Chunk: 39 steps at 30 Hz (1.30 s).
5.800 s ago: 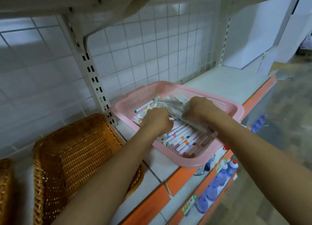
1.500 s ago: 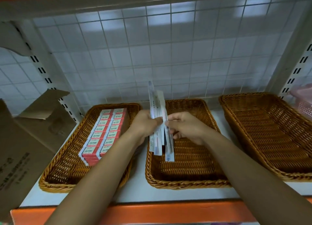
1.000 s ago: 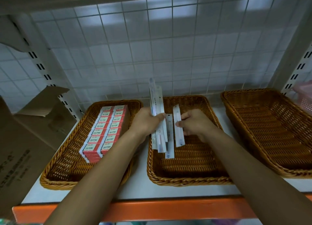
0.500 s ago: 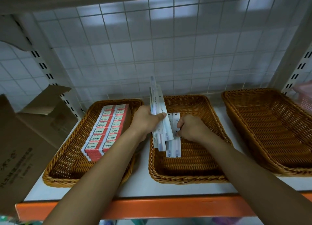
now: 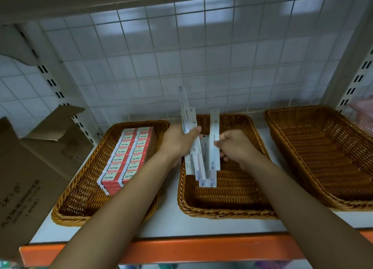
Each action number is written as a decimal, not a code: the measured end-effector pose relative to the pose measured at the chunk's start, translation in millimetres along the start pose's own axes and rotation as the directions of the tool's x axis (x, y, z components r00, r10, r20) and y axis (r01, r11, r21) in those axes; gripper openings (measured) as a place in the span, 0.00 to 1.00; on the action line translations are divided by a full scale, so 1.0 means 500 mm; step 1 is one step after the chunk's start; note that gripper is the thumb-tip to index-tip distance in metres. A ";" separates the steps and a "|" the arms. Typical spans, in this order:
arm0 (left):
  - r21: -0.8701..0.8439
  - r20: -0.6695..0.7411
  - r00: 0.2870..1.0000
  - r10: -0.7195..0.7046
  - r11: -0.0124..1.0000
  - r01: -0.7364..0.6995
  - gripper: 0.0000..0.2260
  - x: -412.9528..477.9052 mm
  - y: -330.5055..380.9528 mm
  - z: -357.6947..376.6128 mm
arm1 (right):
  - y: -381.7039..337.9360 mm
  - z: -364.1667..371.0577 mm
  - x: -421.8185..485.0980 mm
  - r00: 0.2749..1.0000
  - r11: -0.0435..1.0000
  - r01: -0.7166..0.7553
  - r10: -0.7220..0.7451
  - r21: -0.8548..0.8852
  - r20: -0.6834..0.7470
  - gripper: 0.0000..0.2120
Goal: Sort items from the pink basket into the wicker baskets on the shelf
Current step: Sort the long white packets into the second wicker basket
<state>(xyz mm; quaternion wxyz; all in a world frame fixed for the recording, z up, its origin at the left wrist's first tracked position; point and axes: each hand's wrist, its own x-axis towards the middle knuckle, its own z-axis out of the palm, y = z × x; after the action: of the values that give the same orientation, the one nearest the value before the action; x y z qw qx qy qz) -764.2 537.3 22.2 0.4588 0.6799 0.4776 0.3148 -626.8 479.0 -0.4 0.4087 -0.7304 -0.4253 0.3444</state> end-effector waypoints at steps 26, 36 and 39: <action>0.172 0.025 1.000 0.017 0.985 -0.021 0.11 0.004 -0.010 0.028 | -0.003 -0.002 0.016 0.998 0.871 -0.021 0.046 -0.490 0.038 0.04; -0.258 0.010 0.996 -0.091 0.962 0.091 0.06 -0.003 0.008 0.033 | -0.033 -0.028 -0.022 0.990 0.988 0.133 -0.136 0.084 0.037 0.04; -0.295 0.060 0.991 -0.119 0.946 0.132 0.03 -0.005 0.010 0.037 | -0.022 -0.041 -0.009 0.998 0.998 0.067 -0.067 0.009 -0.017 0.04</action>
<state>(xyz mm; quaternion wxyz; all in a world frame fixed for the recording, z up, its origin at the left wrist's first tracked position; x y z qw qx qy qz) -747.2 528.1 20.0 0.5851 0.5774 0.4572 0.3394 -614.7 472.3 19.0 0.4272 -0.7164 -0.4445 0.3265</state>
